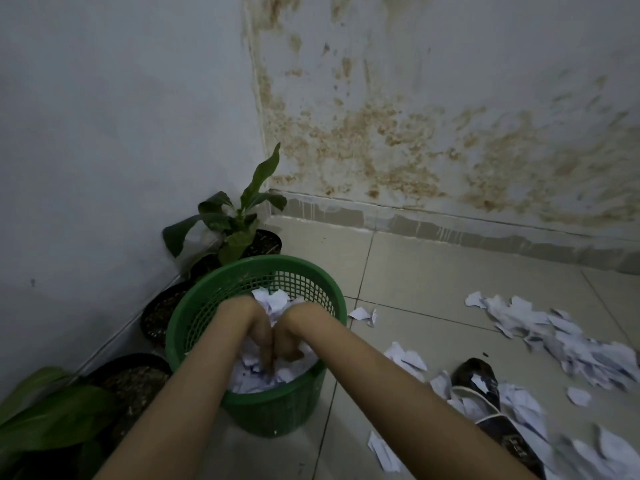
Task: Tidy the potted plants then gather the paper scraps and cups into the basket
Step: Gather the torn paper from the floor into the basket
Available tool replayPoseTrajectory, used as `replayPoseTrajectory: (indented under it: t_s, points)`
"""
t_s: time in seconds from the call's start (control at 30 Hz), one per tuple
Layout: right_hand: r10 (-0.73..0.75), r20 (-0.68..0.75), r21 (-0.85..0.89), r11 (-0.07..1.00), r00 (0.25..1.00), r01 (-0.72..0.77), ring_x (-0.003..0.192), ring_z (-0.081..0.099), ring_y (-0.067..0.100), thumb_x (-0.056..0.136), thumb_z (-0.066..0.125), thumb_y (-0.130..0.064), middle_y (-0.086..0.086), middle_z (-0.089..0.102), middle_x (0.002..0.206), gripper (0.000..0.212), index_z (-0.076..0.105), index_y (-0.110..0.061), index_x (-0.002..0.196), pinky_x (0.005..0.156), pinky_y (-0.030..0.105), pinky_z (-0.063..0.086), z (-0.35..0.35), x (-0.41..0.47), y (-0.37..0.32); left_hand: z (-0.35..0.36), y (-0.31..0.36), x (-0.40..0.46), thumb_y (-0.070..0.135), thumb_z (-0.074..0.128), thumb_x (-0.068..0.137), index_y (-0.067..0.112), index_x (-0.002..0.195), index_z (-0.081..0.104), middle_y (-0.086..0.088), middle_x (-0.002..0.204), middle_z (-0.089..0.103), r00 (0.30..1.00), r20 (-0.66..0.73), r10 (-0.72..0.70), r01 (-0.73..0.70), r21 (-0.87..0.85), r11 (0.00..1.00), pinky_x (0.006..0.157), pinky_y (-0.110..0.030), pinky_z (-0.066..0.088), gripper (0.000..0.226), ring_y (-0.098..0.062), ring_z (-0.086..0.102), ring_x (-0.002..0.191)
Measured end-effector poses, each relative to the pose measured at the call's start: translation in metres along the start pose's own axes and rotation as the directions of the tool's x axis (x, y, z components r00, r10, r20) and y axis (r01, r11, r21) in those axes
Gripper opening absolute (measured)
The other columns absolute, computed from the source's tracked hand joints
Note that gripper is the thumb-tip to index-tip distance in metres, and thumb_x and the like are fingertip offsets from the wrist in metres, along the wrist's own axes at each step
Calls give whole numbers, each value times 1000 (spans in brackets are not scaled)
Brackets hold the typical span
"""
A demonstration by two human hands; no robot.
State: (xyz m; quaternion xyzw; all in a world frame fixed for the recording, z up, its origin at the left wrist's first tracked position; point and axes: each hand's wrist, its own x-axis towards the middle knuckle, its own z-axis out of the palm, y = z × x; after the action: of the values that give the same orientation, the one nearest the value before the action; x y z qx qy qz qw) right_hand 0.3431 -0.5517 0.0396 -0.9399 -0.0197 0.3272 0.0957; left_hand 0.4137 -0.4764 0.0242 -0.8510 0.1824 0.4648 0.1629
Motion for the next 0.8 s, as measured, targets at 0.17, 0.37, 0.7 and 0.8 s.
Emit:
replayPoseTrajectory:
  t_s: [0.17, 0.37, 0.7, 0.8]
  points:
    - [-17, -50, -26, 1000, 999, 16, 130, 40, 31, 91, 54, -18, 14, 39, 144, 56, 31, -9, 142, 101, 42, 38, 1, -12, 5, 3, 7, -4, 39, 73, 75, 18, 139, 41, -9, 147, 36, 1000, -20, 20, -22, -99, 995, 107, -38, 38, 74, -31, 39, 130]
    - [32, -268, 95, 995, 963, -7, 112, 53, 27, 93, 46, -13, 12, 53, 131, 41, 46, -6, 133, 81, 30, 42, -52, -70, 35, -49, 37, -55, 37, 70, 79, 12, 145, 28, -13, 147, 34, 946, -289, 144, -165, -49, 985, 107, -39, 38, 83, -32, 40, 129]
    - [395, -112, 386, 863, 912, -326, 112, 51, 24, 90, 36, 7, 13, 42, 142, 55, 43, -17, 138, 53, 18, 41, 3, -157, 166, -34, 174, -57, 36, 67, 82, 20, 145, 26, -4, 149, 35, 791, -431, 435, -380, 211, 901, 109, -41, 35, 77, -26, 40, 132]
    - [433, -20, 489, 791, 901, -369, 115, 50, 24, 91, 36, 7, 14, 42, 142, 53, 41, -16, 139, 57, 20, 44, 37, -165, 198, -14, 201, -40, 34, 66, 83, 19, 146, 26, -5, 148, 37, 819, -321, 475, -391, 293, 873, 107, -40, 37, 75, -26, 42, 130]
